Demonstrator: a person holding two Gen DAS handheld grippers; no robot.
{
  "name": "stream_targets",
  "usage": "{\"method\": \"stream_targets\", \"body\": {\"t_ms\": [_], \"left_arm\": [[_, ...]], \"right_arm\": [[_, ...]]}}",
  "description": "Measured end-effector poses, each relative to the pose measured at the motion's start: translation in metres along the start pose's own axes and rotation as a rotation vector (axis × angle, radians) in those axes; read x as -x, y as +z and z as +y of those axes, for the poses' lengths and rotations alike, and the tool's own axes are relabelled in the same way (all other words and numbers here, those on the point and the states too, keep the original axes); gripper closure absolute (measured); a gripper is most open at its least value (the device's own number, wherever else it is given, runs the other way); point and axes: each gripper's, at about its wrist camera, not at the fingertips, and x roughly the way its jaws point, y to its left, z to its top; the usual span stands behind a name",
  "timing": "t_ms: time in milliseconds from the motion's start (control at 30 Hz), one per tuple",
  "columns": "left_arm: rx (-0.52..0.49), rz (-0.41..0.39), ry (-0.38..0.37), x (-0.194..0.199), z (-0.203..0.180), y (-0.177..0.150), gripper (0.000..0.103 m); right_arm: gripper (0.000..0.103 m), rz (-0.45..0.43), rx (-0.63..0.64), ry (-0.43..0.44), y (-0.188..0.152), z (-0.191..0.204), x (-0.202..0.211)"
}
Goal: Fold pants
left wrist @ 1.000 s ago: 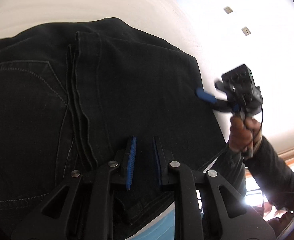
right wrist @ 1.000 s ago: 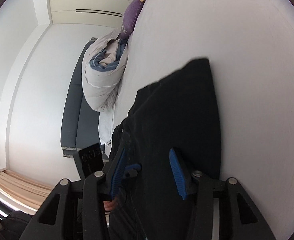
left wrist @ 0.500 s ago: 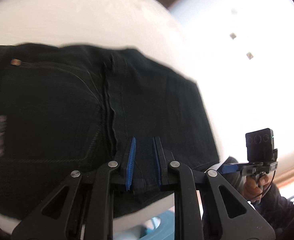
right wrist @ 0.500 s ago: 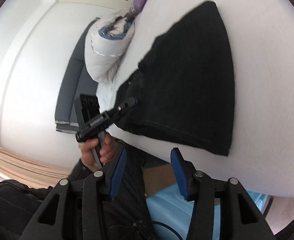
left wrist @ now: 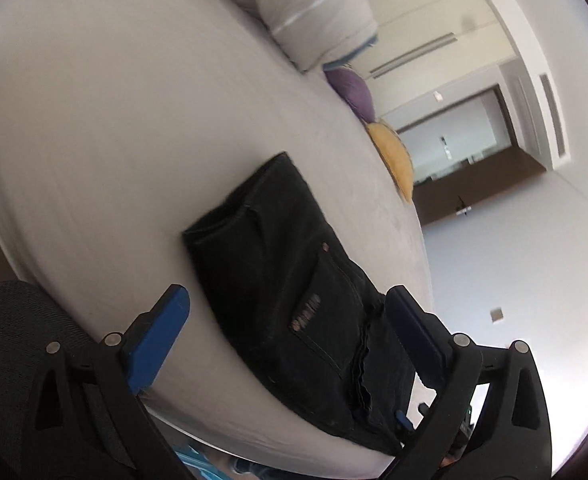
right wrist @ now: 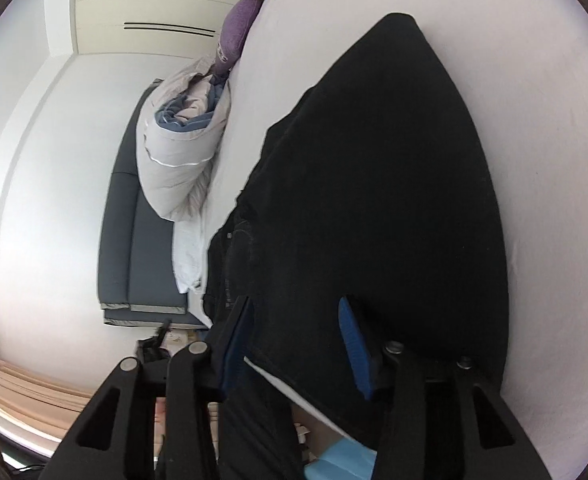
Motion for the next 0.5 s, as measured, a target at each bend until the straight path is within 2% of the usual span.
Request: {"method": "stream_targets", "body": {"t_ms": [133, 267, 333, 367, 500], "left_arm": [[0.105, 0.013, -0.038, -0.008, 0.032, 0.015, 0.003], [0.189, 0.042, -0.099, -0.04, 0.045, 0.0, 0.004], [0.212, 0.023, -0.121, -0.045, 0.047, -0.001, 0.004], [0.218, 0.016, -0.121, -0.056, 0.043, -0.015, 0.004], [0.233, 0.01, -0.147, -0.062, 0.04, -0.019, 0.005]], "right_arm": [[0.05, -0.052, -0.005, 0.072, -0.004, 0.005, 0.011], [0.05, -0.088, -0.026, 0.125, -0.003, 0.007, 0.014], [0.05, -0.09, -0.022, 0.135, -0.001, 0.011, 0.011], [0.05, -0.09, -0.018, 0.143, 0.002, 0.016, 0.013], [0.05, -0.087, -0.008, 0.17, 0.009, 0.028, 0.01]]}}
